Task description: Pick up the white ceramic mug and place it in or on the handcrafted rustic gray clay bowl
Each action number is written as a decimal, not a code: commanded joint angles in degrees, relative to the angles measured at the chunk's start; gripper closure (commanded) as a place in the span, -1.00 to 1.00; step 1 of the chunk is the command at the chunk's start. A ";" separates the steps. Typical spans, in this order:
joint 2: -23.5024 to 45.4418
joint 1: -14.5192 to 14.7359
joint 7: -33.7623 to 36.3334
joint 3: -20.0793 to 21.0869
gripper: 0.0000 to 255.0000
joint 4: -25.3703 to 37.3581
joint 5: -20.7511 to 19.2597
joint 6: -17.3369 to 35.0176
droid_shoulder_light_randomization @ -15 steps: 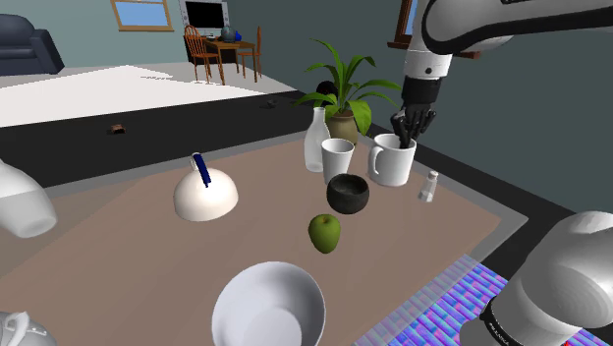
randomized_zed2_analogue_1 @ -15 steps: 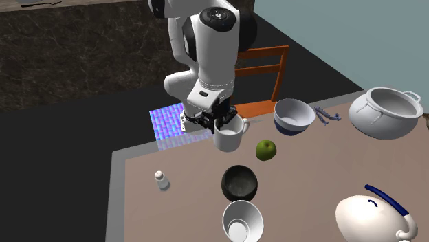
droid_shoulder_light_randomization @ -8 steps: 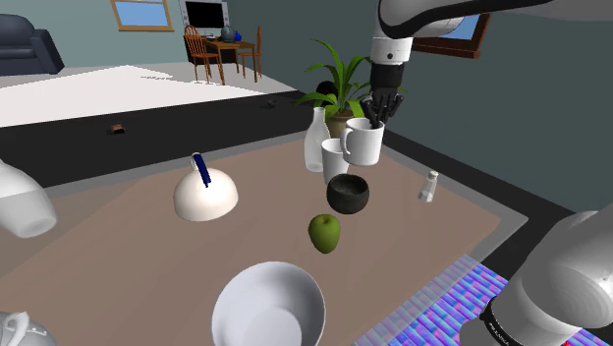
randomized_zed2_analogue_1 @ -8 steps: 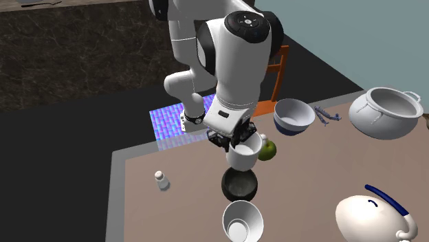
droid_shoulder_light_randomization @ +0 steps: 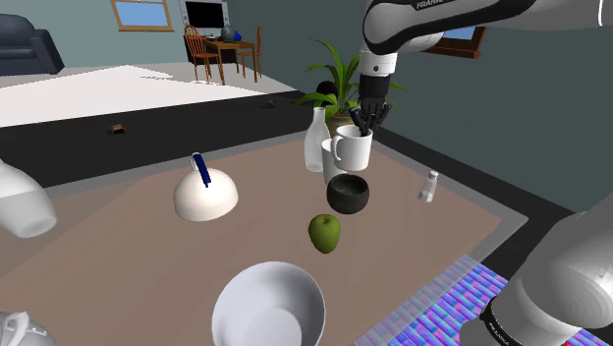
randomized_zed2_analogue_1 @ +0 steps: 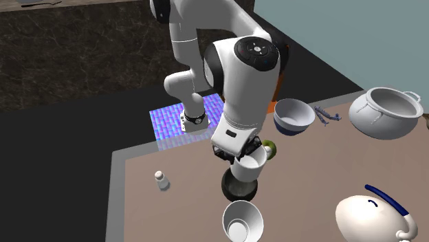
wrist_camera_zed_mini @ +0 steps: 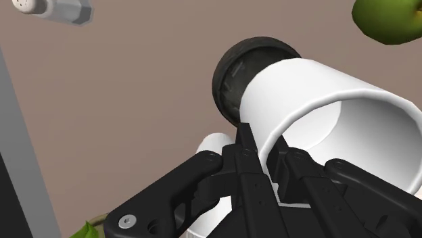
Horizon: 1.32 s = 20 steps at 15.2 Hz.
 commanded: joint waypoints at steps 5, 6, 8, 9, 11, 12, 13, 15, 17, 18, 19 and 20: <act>0.37 0.04 0.06 0.06 1.00 -3.99 0.02 4.42; 0.48 0.04 0.06 0.07 1.00 -4.66 0.02 5.20; 0.73 0.04 0.06 0.08 1.00 -5.95 0.02 6.74; 0.87 0.05 0.06 0.08 1.00 -6.58 0.02 7.52; 1.20 0.05 0.06 0.09 1.00 -7.81 0.02 9.07; 1.38 0.05 0.06 0.10 1.00 -8.40 0.01 9.85; 1.62 0.05 0.06 0.11 1.00 -9.12 0.01 10.80; 1.62 0.05 0.06 0.10 1.00 -9.12 0.01 10.80; 1.62 0.05 0.06 0.11 1.00 -9.12 0.01 10.80; 1.62 0.05 0.06 0.11 1.00 -9.12 0.01 10.80; 1.62 0.05 0.06 0.11 1.00 -9.12 0.01 10.80; 1.62 0.05 0.06 0.11 1.00 -9.12 0.01 10.80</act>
